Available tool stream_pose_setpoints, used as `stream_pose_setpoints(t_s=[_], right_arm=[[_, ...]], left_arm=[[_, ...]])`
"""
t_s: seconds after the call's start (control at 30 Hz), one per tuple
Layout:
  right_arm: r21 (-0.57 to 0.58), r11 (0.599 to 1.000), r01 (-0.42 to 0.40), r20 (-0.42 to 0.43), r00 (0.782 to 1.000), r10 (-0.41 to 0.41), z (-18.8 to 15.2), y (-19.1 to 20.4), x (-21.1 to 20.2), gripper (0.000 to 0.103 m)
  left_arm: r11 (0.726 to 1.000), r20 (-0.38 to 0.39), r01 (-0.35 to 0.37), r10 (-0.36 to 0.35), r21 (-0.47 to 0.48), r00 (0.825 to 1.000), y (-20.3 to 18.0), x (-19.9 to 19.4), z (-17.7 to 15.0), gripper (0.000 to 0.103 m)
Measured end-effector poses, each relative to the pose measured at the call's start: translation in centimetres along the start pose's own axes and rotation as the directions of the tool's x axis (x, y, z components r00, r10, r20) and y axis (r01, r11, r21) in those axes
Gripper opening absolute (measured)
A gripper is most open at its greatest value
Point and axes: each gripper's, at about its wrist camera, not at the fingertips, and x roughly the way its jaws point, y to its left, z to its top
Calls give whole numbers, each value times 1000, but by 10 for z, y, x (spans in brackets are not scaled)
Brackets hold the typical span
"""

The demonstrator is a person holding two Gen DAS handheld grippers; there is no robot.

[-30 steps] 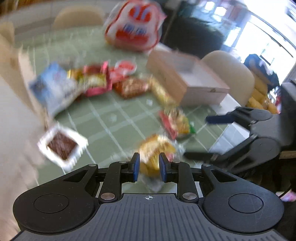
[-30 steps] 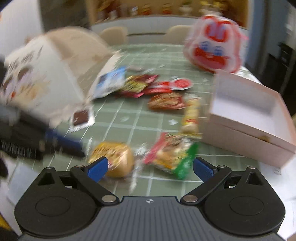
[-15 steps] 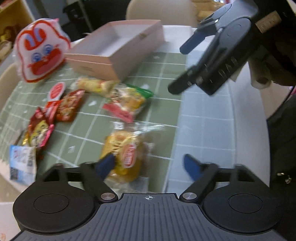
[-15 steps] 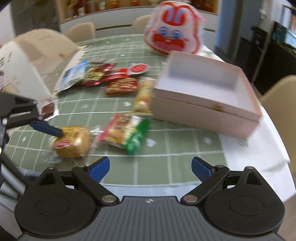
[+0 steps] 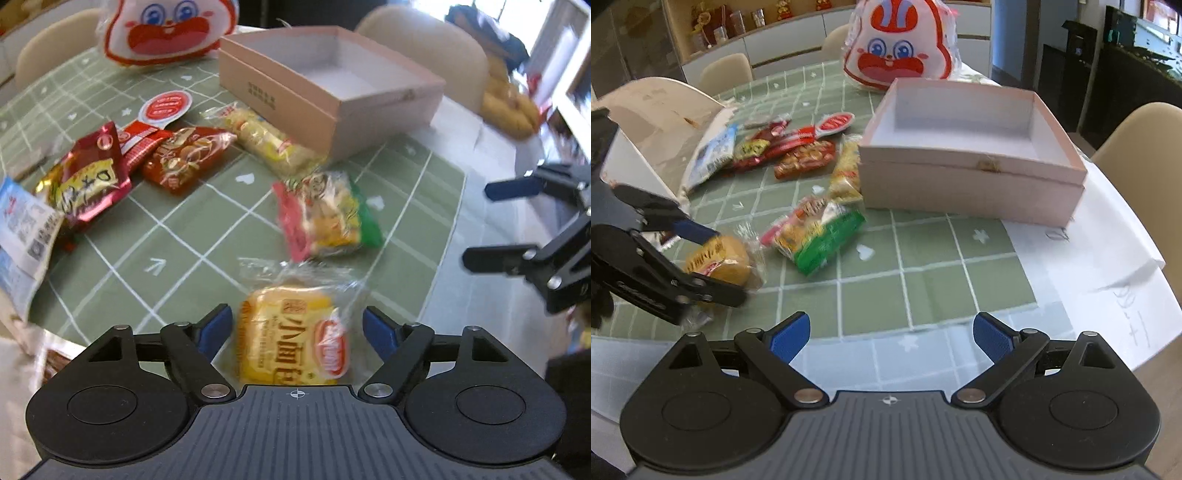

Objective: Organize snacks
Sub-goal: 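Grasp the yellow bread bun with the left tool while the right tool grasps the green-yellow snack packet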

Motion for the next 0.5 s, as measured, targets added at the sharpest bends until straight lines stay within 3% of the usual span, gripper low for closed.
stream_pose_setpoints(t_s=[0.1,0.2,0.27,0.33,0.43,0.5], right_arm=[[14,1000,1,28,1000,-1,11,9,4,96],[-13,1000,-4,56,998,5,22,23,11,96],[-90,996,-19,85,996,27,31,34,18,96],[-160,987,-33,87,995,48,40,41,29,96],[-157,986,-60,-2,998,61,50,51,54,96],[-91,984,-154,-84,986,146,50,58,68,96]], left_arm=[[994,26,32,-29,-103,999,-3,-11,-9,61],[957,90,78,-54,-278,994,0,-33,-34,59],[921,133,65,-14,-384,991,1,-51,-57,58],[874,131,-7,81,-486,988,2,-67,-75,58],[794,150,-59,186,-605,971,6,-92,-95,58],[755,167,-56,216,-653,962,9,-104,-105,58]])
